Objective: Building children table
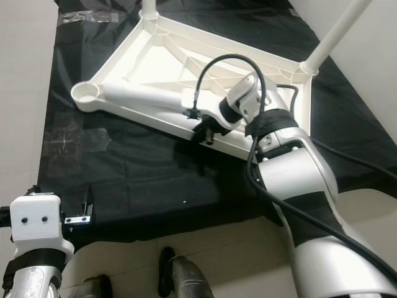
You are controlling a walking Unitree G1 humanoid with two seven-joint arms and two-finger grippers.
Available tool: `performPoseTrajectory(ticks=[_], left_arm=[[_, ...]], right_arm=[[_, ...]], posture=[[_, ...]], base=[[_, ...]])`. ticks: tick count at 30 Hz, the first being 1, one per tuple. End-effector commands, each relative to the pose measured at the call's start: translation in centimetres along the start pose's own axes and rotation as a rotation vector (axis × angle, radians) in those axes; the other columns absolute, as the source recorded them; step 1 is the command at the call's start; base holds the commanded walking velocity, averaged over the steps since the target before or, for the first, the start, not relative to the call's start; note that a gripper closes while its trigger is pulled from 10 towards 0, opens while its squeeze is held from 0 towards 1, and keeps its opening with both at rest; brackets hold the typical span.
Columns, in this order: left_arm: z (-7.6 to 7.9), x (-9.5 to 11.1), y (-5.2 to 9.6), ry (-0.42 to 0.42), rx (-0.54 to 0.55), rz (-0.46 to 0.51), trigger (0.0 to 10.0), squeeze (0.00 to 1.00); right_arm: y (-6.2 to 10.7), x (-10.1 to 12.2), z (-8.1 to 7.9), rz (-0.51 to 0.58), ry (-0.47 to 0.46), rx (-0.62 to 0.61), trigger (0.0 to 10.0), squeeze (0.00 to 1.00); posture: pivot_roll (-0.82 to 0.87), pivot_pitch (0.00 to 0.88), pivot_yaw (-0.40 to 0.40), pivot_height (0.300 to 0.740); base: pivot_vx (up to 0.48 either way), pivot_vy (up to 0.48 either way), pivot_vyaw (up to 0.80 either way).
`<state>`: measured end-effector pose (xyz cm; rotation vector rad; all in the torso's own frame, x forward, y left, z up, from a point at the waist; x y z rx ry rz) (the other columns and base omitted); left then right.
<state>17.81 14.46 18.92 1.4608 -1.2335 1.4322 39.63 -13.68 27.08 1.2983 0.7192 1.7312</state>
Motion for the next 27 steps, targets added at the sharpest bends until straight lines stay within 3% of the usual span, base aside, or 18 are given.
performPoseTrajectory(ticks=[1,5,6,8,9,16,21,27], left_arm=[[0.2,-0.6,0.2,-0.004,-0.004,-0.038,10.0,0.00],[0.2,-0.6,0.1,-0.006,-0.010,-0.037,10.0,0.00],[0.2,-0.6,0.1,-0.012,-0.012,-0.034,10.0,0.00],[0.2,-0.6,0.1,-0.013,-0.013,-0.034,10.0,0.00],[0.2,-0.6,0.0,-0.026,-0.022,-0.029,10.0,0.00],[0.3,-0.7,0.1,-0.028,-0.026,-0.029,10.0,0.00],[0.4,-0.8,-0.1,-0.028,-0.030,-0.026,10.0,0.00],[0.5,-1.0,-0.3,-0.029,-0.033,-0.025,10.0,0.00]], right_arm=[[-2.6,-2.1,-2.3,-0.114,0.023,0.226,0.0,0.00],[-2.5,-2.7,-2.7,-0.163,0.105,0.273,0.0,0.00],[-2.4,-3.0,-3.0,-0.189,0.179,0.304,0.0,0.00],[-2.4,-3.1,-3.0,-0.194,0.197,0.312,0.0,0.00],[-2.4,-3.1,-3.2,-0.203,0.253,0.326,0.0,0.00],[-2.1,-3.1,-3.2,-0.233,0.327,0.344,0.0,0.00],[-1.7,-2.8,-3.3,-0.292,0.499,0.364,0.0,0.00],[-1.8,-2.6,-3.3,-0.325,0.588,0.363,0.0,0.00]], posture=[[-0.01,0.324,-0.138,0.740],[-0.01,0.318,-0.133,0.740],[-0.01,0.318,-0.133,0.740],[-0.01,0.318,-0.133,0.740],[0.00,0.312,-0.128,0.740],[0.00,0.312,-0.128,0.740],[-0.01,0.288,-0.125,0.740],[-0.01,0.273,-0.125,0.740]], base=[[0.000,0.000,0.00],[0.000,0.000,0.00],[0.000,0.000,0.00],[0.000,0.000,0.00],[0.000,0.000,0.00],[0.000,0.000,0.00],[0.000,0.000,0.00],[0.000,0.000,0.00]])
Point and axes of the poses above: a point about 5 cm out from each wrist's last joint towards the gripper, its own y axis pointing back from the gripper into the wrist, its own x axis along the axis of the wrist's last joint, z = x × y, the point moved 1 cm from there along -y, pointing out of the wrist towards the gripper
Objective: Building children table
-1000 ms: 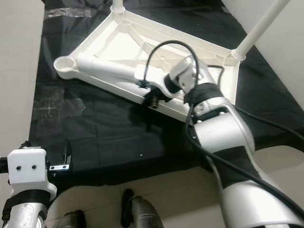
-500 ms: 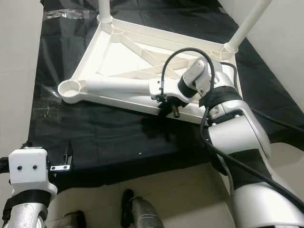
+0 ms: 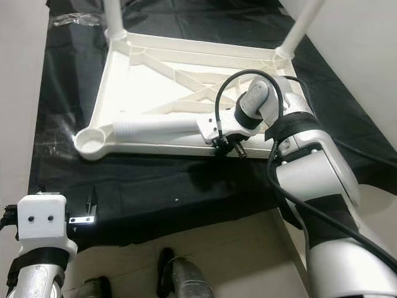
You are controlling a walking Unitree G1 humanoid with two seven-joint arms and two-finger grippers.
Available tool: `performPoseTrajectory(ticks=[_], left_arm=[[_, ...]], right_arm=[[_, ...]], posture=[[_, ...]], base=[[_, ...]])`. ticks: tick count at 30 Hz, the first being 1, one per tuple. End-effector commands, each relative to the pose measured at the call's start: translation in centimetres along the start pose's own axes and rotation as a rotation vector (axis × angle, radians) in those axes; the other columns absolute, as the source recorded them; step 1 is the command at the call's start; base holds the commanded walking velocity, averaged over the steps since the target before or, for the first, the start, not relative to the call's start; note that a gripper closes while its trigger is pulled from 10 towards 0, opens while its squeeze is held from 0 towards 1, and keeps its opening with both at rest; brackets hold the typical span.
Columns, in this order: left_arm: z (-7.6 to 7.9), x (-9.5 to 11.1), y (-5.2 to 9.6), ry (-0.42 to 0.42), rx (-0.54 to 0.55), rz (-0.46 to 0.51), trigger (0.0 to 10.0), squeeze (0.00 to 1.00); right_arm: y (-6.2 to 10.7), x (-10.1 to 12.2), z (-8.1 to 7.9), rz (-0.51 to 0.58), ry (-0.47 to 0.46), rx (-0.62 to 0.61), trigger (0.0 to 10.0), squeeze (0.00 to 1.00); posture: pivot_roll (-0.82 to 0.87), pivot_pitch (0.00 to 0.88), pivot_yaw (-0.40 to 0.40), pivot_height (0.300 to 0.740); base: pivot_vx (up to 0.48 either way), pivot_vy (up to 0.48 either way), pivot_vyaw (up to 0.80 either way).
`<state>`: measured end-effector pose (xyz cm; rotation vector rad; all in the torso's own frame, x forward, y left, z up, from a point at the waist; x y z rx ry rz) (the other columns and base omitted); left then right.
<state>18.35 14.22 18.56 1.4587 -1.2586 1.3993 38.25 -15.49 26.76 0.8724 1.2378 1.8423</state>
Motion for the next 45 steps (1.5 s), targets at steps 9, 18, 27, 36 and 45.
performPoseTrajectory(ticks=[9,18,27,36,45], left_arm=[[0.1,-0.8,-0.1,-0.013,-0.011,-0.020,10.0,0.00],[0.4,-1.1,-0.2,-0.014,-0.019,-0.019,10.0,0.00],[0.3,-1.4,-0.4,-0.021,-0.024,-0.015,10.0,0.00],[0.3,-1.4,-0.9,-0.027,-0.032,-0.004,10.0,0.00],[0.5,-1.6,-1.3,-0.030,-0.042,0.005,10.0,0.00]], right_arm=[[-3.3,1.2,-0.9,-0.079,0.218,0.150,0.0,0.00],[-3.4,1.9,-0.2,-0.095,0.264,0.096,0.0,0.00],[-3.6,2.4,0.6,-0.110,0.293,0.023,10.0,0.00],[-2.9,2.7,0.7,-0.016,0.269,-0.020,10.0,1.00],[-1.0,1.8,0.6,0.136,0.100,-0.086,10.0,0.00]], posture=[[-0.01,0.242,-0.123,0.740],[0.00,0.221,-0.124,0.740],[0.00,0.214,-0.119,0.740],[0.00,0.199,-0.109,0.740],[0.01,0.178,-0.102,0.740]], base=[[0.000,0.000,0.00],[0.000,0.000,0.00],[0.000,0.000,0.00],[0.000,0.000,0.00],[0.000,0.000,0.00]])
Point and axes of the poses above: a point about 5 cm out from each wrist's last joint towards the gripper, its own y axis pointing back from the gripper into the wrist, its own x axis along the axis of the wrist's last joint, z = x × y, the point moved 1 cm from there along -y, pointing out of the wrist towards the gripper
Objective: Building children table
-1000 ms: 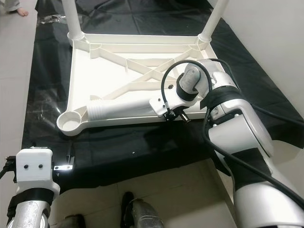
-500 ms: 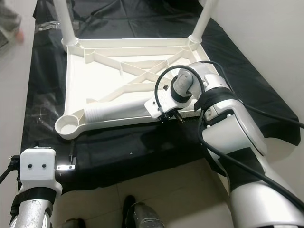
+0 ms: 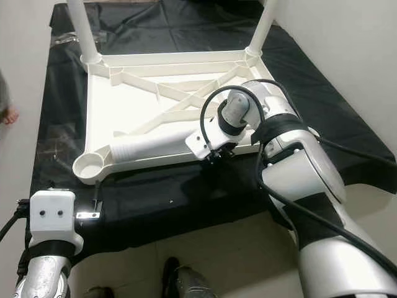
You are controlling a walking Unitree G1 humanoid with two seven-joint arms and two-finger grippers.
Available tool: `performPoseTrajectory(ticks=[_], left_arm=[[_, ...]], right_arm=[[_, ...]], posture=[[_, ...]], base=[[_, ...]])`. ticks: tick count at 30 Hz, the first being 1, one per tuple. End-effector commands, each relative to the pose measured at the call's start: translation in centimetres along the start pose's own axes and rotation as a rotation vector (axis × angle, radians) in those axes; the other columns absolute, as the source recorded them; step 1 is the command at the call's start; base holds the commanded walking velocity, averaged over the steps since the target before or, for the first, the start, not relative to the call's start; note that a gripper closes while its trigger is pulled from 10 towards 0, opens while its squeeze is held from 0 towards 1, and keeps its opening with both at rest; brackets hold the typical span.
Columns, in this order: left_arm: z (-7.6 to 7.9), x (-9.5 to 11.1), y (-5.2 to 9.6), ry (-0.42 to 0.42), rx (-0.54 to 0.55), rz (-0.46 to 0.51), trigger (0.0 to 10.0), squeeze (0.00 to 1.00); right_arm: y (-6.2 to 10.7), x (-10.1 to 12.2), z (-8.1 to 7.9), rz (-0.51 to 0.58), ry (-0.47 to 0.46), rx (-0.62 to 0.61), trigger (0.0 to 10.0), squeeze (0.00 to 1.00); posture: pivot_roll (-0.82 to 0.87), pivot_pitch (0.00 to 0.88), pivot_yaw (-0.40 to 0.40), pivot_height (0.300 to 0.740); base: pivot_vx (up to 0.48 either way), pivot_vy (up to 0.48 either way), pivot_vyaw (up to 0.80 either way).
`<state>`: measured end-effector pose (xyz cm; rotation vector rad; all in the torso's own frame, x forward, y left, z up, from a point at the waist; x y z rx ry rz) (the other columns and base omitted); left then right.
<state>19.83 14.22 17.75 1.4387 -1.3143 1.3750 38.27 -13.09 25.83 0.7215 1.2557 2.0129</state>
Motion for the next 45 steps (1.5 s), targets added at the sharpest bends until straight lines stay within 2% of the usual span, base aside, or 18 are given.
performPoseTrajectory(ticks=[1,10,11,12,13,15,18,21,23,27,28,32,34,35,36,37,42,45], left_arm=[[0.0,-0.7,0.0,-0.010,-0.006,-0.022,10.0,0.00],[-0.2,-0.9,-0.3,-0.017,-0.010,-0.020,10.0,0.00],[-0.3,-1.1,-0.6,-0.019,-0.011,-0.020,10.0,0.00],[-0.2,-1.2,-0.7,-0.019,-0.014,-0.017,10.0,0.00],[-0.2,-1.2,-0.7,-0.019,-0.014,-0.017,10.0,0.00],[-0.1,-1.2,-0.8,-0.019,-0.021,-0.014,10.0,0.00],[-0.1,-1.2,-0.9,-0.019,-0.023,-0.012,10.0,0.00],[-0.1,-1.3,-1.2,-0.022,-0.030,-0.006,10.0,0.00],[-0.1,-1.3,-1.2,-0.023,-0.033,-0.004,10.0,0.00],[-0.2,-1.3,-1.2,-0.019,-0.041,-0.007,10.0,0.00],[-0.2,-1.3,-1.2,-0.015,-0.045,-0.009,10.0,0.00],[-0.2,-1.4,-1.1,-0.012,-0.049,-0.009,10.0,0.00],[0.2,-1.3,-1.0,0.015,-0.080,-0.013,10.0,0.00],[0.5,-1.2,-1.0,0.031,-0.097,-0.013,10.0,0.00],[0.7,-1.2,-1.0,0.042,-0.108,-0.012,10.0,0.00],[0.9,-1.1,-1.2,0.046,-0.113,-0.009,10.0,0.00],[1.1,-0.9,-1.4,0.041,-0.120,0.002,10.0,0.00],[1.0,-0.5,-1.8,0.033,-0.121,0.027,10.0,0.00]], right_arm=[[0.9,-0.2,-0.3,0.133,-0.100,-0.032,10.0,0.00],[2.9,-2.0,-1.9,0.262,-0.262,-0.048,10.0,0.00],[4.6,-2.8,-1.8,0.401,-0.411,-0.179,10.0,0.00],[5.5,-2.8,-1.4,0.504,-0.480,-0.255,10.0,0.00],[5.5,-2.8,-1.4,0.504,-0.480,-0.255,10.0,0.00],[7.1,-2.6,-0.9,0.681,-0.557,-0.348,10.0,0.00],[7.6,-2.4,-0.8,0.753,-0.575,-0.369,10.0,0.00],[9.9,-1.8,-0.2,1.137,-0.665,-0.469,10.0,0.00],[10.2,-1.7,-0.2,1.216,-0.679,-0.480,10.0,0.00],[8.9,-2.0,0.8,1.337,-0.756,-0.584,10.0,0.00],[7.6,-1.6,1.2,1.340,-0.788,-0.604,10.0,0.00],[6.8,-1.3,1.4,1.340,-0.809,-0.615,10.0,0.00],[3.8,0.6,2.0,1.322,-0.915,-0.671,10.0,0.00],[2.5,1.6,2.4,1.273,-0.946,-0.784,10.0,0.71],[1.8,2.1,2.6,1.244,-0.962,-0.872,10.0,0.71],[1.7,2.7,2.9,1.232,-0.943,-0.946,10.0,1.00],[2.0,3.1,3.5,1.221,-0.943,-1.039,10.0,1.00],[2.3,2.4,4.4,1.166,-1.012,-1.235,10.0,1.00]], posture=[[0.01,0.178,-0.102,0.740],[0.00,0.160,-0.085,0.740],[0.00,0.151,-0.075,0.740],[0.00,0.149,-0.073,0.740],[0.00,0.149,-0.073,0.740],[-0.01,0.143,-0.065,0.740],[-0.01,0.142,-0.064,0.740],[0.00,0.132,-0.052,0.740],[0.00,0.132,-0.052,0.740],[0.01,0.130,-0.052,0.740],[0.01,0.130,-0.052,0.740],[0.01,0.130,-0.052,0.740],[0.02,0.130,-0.055,0.740],[0.02,0.128,-0.054,0.740],[0.02,0.128,-0.054,0.740],[0.02,0.126,-0.058,0.740],[0.02,0.124,-0.063,0.740],[0.01,0.120,-0.068,0.740]], base=[[0.000,0.000,0.00],[0.000,0.000,0.00],[0.000,0.000,0.00],[0.000,0.000,0.00],[0.000,0.000,0.00],[0.000,0.000,0.00],[0.000,0.000,0.00],[0.000,0.000,0.00],[0.000,0.000,0.00],[0.000,0.000,0.00],[0.000,0.000,0.00],[0.000,0.000,0.00],[0.000,0.000,0.00],[0.000,0.000,0.00],[0.000,0.000,0.00],[0.000,0.000,0.00],[0.000,0.000,0.00],[0.000,0.000,0.00]])
Point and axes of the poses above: a point about 5 cm out from each wrist's last joint towards the gripper, its own y axis pointing back from the gripper into the wrist, its own x axis along the axis of the wrist's last joint, z = x × y, the point moved 1 cm from there along -y, pointing out of the wrist towards the gripper
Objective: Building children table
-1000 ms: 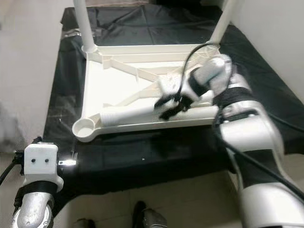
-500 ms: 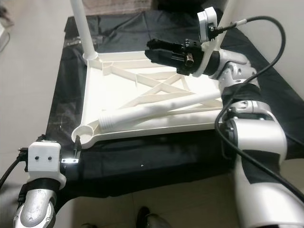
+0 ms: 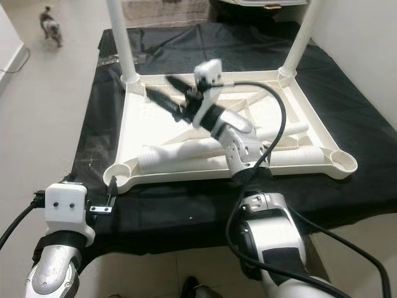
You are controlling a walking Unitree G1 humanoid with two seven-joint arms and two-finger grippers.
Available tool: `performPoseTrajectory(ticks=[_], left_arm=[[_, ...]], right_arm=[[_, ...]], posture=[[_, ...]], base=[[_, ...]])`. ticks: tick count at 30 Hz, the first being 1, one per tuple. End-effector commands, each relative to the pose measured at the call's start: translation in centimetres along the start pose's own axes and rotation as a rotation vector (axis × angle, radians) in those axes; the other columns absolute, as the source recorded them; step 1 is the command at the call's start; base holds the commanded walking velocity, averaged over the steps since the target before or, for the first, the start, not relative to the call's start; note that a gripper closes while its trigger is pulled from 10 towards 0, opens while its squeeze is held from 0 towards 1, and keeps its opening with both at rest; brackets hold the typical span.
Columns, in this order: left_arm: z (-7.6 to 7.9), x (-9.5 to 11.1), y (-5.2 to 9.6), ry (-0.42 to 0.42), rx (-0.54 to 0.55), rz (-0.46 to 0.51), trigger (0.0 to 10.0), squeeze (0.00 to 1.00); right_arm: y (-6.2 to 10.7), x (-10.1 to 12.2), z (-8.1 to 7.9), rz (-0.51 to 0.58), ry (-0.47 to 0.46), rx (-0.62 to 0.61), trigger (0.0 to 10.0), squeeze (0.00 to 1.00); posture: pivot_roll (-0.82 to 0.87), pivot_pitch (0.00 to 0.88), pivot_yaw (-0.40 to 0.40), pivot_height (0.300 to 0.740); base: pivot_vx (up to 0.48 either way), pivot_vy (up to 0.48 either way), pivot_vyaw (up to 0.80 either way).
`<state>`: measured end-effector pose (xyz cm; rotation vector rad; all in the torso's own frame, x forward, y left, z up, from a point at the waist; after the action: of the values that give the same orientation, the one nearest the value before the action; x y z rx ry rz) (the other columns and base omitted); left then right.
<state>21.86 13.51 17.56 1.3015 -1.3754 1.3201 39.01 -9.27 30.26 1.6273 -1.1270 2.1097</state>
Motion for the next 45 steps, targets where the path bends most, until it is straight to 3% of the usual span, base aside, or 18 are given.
performPoseTrajectory(ticks=[1,2,3,9,10,14,21,23,28,33,45], left_arm=[[-0.2,-0.3,0.0,-0.012,0.000,-0.009,10.0,0.00],[-0.2,-0.3,0.0,-0.012,0.000,-0.009,10.0,0.00],[-0.1,-0.1,-0.1,-0.004,-0.002,-0.005,10.0,0.00],[0.0,-0.1,-0.1,0.004,-0.007,-0.003,10.0,0.00],[0.0,0.7,-0.4,0.046,-0.041,0.017,10.0,0.00],[0.0,2.4,-1.1,0.135,-0.126,0.063,10.0,0.00],[-0.3,2.7,-1.5,0.184,-0.184,0.072,10.0,0.00],[0.0,2.9,-2.0,0.279,-0.288,0.059,10.0,0.00],[0.2,3.0,-2.1,0.314,-0.323,0.053,10.0,0.00],[-0.1,1.2,-3.6,0.497,-0.452,-0.066,10.0,0.00],[-2.0,0.6,-6.1,0.647,-0.503,-0.140,10.0,0.00]], right_arm=[[0.1,-0.4,0.5,0.000,0.020,-0.074,10.0,1.00],[0.1,-0.4,0.5,0.000,0.020,-0.074,10.0,1.00],[0.2,-0.7,0.9,0.007,0.058,-0.176,10.0,1.00],[0.5,-0.8,0.8,0.006,0.058,-0.247,10.0,0.97],[0.8,-1.0,0.3,-0.002,0.082,-0.280,10.0,0.00],[1.0,-1.2,-0.3,-0.001,0.115,-0.332,10.0,0.00],[0.9,-0.9,-0.1,0.026,0.152,-0.372,10.0,0.00],[0.8,-0.7,0.1,0.034,0.179,-0.410,10.0,0.00],[0.8,-0.6,0.1,0.035,0.185,-0.421,10.0,0.00],[1.1,0.2,0.6,0.036,0.229,-0.507,10.0,0.00],[1.4,0.7,0.6,0.045,0.251,-0.530,10.0,0.00]], posture=[[0.01,0.120,-0.068,0.740],[0.01,0.120,-0.068,0.740],[0.01,0.116,-0.071,0.740],[0.01,0.116,-0.071,0.740],[0.02,0.117,-0.071,0.740],[0.02,0.118,-0.070,0.740],[0.02,0.120,-0.064,0.740],[0.02,0.124,-0.062,0.740],[0.02,0.124,-0.062,0.740],[0.02,0.127,-0.053,0.740],[0.02,0.149,-0.036,0.740]], base=[[0.000,0.000,0.00],[0.000,0.000,0.00],[0.000,0.000,0.00],[0.000,0.000,0.00],[0.000,0.000,0.00],[0.000,0.000,0.00],[0.000,0.000,0.00],[0.000,0.000,0.00],[0.000,0.000,0.00],[0.000,0.000,0.00],[0.000,0.000,0.00]])
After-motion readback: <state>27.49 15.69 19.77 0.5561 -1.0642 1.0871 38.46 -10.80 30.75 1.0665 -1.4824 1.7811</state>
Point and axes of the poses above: a point about 5 cm out from each wrist's last joint towards the gripper, its own y axis pointing back from the gripper into the wrist, its own x axis along the axis of the wrist's last joint, z = x × y, the point moved 1 cm from there along -y, pointing out of the wrist towards the gripper
